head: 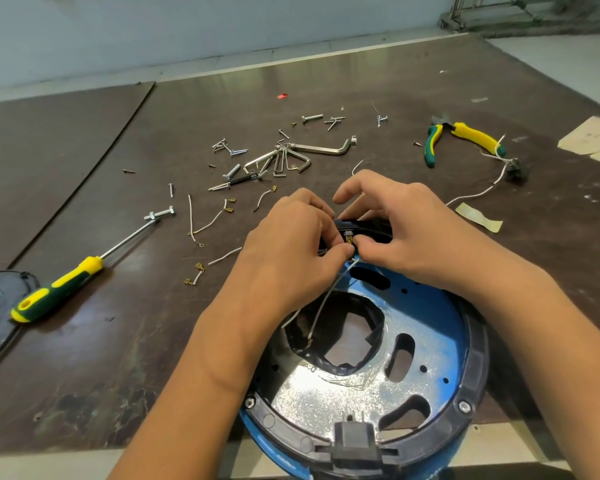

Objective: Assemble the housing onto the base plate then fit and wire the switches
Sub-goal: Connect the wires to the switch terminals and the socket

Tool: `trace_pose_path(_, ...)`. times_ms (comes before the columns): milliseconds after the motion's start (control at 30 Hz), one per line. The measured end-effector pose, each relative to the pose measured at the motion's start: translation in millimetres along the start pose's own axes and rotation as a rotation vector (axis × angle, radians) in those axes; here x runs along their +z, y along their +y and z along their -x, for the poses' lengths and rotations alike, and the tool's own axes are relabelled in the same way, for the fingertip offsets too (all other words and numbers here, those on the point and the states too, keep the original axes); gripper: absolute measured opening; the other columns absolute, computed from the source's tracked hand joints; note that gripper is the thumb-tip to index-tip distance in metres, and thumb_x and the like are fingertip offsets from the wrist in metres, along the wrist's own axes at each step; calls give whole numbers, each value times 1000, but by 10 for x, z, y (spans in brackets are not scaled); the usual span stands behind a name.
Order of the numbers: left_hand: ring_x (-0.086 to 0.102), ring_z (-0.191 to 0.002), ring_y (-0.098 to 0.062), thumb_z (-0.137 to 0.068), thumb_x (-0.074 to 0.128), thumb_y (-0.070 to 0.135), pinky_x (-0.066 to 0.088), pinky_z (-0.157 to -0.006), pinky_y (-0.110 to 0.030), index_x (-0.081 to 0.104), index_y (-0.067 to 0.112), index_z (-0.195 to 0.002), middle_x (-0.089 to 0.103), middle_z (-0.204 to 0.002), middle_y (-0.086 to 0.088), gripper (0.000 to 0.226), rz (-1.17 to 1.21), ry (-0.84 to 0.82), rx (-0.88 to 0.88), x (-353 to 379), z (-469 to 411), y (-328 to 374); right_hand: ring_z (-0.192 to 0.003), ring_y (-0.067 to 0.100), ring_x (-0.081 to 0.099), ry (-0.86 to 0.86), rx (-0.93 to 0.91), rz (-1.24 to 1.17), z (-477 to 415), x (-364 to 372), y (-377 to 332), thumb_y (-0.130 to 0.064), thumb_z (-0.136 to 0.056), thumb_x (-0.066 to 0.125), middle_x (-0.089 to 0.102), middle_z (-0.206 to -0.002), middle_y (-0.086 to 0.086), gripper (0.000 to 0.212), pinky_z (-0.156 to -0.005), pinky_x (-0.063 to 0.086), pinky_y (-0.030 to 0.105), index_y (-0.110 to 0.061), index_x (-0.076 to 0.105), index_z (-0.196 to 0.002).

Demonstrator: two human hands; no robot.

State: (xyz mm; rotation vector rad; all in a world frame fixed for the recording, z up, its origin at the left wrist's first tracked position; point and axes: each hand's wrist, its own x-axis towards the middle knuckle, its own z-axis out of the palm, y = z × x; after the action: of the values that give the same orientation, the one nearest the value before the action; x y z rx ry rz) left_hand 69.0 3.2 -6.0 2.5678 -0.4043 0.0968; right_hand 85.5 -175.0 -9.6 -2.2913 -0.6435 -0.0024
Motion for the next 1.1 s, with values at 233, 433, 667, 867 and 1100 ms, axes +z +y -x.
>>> trace_pose_path(233, 55, -102, -7, -80, 77, 38, 50, -89, -38, 70, 32, -76, 55, -108, 13, 11, 46, 13, 26, -25, -7, -25, -102, 9, 66, 14, 0, -5, -4, 9, 5, -22, -80, 66, 68, -103, -9, 35, -93, 54, 40, -30, 57, -113)
trace_pose_path(433, 63, -87, -4, -94, 63, 26, 47, -78, -16, 72, 25, -96, 67, -94, 12, 9, 88, 180, -34, -384, -34, -327, -101, 8, 66, 17, 24, -20, 1, 6, 53, -14, -84, 70, 69, -106, -14, 35, -92, 54, 41, -31, 59, -112)
trace_pose_path(667, 55, -116, -31, -93, 63, 23, 43, -99, -40, 63, 23, -122, 57, -127, -11, 29, -305, 68, -394, -413, 29, -1243, -104, 6, 65, 18, 31, -32, 9, -8, 64, -15, -85, 70, 68, -106, -16, 34, -93, 53, 39, -32, 60, -112)
trace_pose_path(867, 60, -107, -34, -98, 53, 27, 49, -94, -46, 64, 25, -120, 63, -121, -11, 25, -292, -19, -470, -254, 10, -1433, -102, 4, 65, 26, 32, -47, -1, -5, 62, -12, -84, 71, 69, -105, -15, 33, -95, 54, 39, -30, 62, -110)
trace_pose_path(1100, 63, -102, -29, -90, 65, 17, 51, -89, -38, 73, 20, -108, 70, -105, -7, 20, -275, 51, -485, -314, 29, -1394, -98, 1, 66, 49, 21, -30, -1, -9, 53, -11, -82, 72, 70, -102, -14, 33, -91, 55, 33, -31, 63, -107)
